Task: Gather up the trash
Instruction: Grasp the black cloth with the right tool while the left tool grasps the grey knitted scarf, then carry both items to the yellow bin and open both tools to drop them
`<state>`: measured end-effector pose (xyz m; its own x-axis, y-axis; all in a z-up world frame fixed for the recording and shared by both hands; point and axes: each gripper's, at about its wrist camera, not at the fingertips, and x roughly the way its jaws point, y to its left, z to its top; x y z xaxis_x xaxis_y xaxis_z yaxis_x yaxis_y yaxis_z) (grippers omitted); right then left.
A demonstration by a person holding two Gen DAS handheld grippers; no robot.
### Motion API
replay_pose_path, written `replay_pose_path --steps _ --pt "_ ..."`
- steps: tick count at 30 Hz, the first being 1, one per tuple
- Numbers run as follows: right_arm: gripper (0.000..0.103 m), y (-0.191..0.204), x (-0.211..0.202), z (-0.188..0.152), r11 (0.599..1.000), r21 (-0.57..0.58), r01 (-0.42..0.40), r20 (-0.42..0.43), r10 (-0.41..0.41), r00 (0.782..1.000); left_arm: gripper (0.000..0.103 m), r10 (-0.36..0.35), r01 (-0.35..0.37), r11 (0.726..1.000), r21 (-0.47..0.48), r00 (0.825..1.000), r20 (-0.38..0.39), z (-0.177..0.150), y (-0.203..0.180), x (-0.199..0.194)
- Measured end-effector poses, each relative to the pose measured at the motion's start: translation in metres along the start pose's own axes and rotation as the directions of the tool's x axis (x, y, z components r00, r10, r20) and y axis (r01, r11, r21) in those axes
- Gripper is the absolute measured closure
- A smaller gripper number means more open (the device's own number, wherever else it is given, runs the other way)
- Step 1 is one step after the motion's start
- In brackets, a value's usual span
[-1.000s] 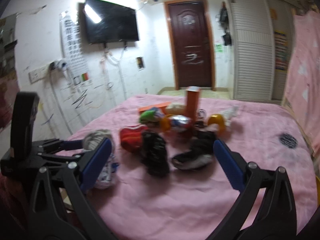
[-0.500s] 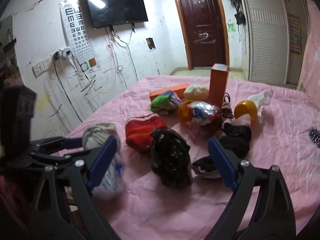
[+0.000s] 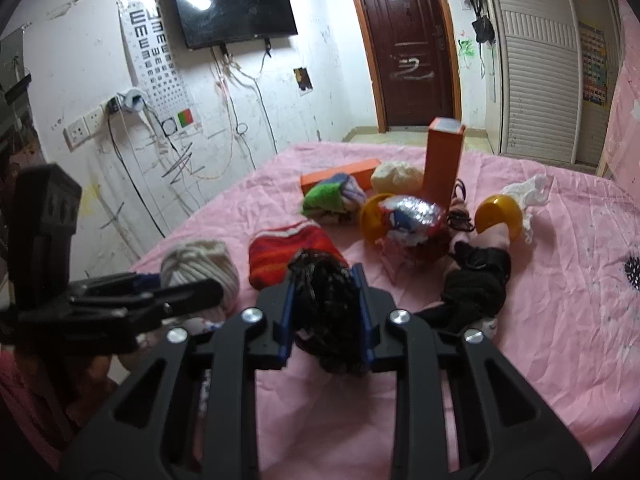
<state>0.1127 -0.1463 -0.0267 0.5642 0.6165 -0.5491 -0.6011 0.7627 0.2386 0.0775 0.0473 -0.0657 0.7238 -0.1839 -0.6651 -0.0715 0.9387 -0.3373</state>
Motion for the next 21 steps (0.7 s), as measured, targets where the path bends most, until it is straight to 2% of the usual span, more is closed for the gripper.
replay_pose_path --steps 6,10,13,21 --pt "0.079 -0.011 -0.019 0.009 1.0 0.013 0.02 0.063 -0.021 0.998 0.048 0.031 -0.031 1.0 -0.004 0.997 0.072 0.012 0.001 -0.017" --pt "0.079 -0.026 -0.037 0.015 0.999 0.032 0.041 0.106 -0.044 0.993 0.048 0.088 -0.093 0.995 0.023 0.983 0.162 0.024 -0.009 -0.033" --pt "0.079 -0.041 -0.053 0.017 0.996 0.052 0.069 0.137 -0.075 0.988 0.048 0.104 -0.117 0.992 0.045 0.971 0.215 0.033 -0.021 -0.042" --pt "0.079 -0.09 -0.112 0.021 0.979 0.132 0.156 0.243 -0.184 0.952 0.048 0.058 -0.094 0.991 0.097 0.946 0.318 0.054 -0.07 -0.055"
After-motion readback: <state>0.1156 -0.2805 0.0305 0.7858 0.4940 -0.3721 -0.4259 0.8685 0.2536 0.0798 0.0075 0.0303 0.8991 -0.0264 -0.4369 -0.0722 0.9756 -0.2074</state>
